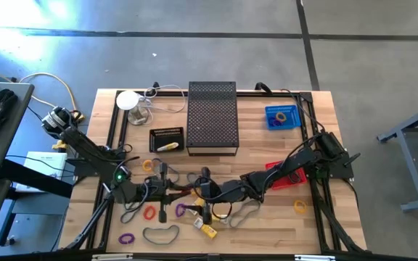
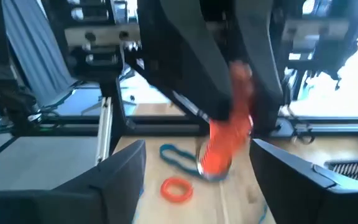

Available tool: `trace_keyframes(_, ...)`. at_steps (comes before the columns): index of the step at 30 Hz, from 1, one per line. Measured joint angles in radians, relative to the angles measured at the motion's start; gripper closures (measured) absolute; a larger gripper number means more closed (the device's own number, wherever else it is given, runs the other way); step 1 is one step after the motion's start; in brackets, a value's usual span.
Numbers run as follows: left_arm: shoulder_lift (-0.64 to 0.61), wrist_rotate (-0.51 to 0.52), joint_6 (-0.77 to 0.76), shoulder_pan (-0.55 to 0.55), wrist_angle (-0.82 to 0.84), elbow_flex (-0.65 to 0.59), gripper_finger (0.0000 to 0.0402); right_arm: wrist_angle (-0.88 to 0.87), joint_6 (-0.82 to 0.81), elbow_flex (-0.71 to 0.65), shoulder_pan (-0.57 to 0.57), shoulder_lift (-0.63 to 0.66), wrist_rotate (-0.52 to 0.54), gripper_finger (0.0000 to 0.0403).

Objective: Pick & Place Office Desk Supplies
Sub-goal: Put the orange spring keychain into the blue bin

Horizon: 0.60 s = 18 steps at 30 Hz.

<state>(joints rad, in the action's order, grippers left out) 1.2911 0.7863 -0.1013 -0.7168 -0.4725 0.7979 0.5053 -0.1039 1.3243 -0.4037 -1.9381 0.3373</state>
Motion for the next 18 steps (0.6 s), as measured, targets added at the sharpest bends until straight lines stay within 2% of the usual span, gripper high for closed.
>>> trace_keyframes(9, 0.000, -0.012, -0.059, 0.010, -0.006, 0.000, 0.0380, 0.016, 0.019, 0.000, 0.018, 0.000, -0.006, 0.0221)
trace_keyframes(14, 0.000, 0.000, -0.080, -0.021, -0.008, 0.000, 0.0380, 0.001, 0.056, 0.000, 0.019, 0.000, -0.017, 0.0313)
trace_keyframes(17, 0.000, 0.022, -0.081, -0.042, -0.008, 0.000, 0.0380, 0.009, 0.083, 0.000, 0.017, 0.000, 0.044, 0.0376)
trace_keyframes(18, 0.000, 0.032, -0.082, -0.047, -0.007, 0.000, 0.0380, 0.010, 0.083, 0.000, 0.015, 0.000, 0.062, 0.0385)
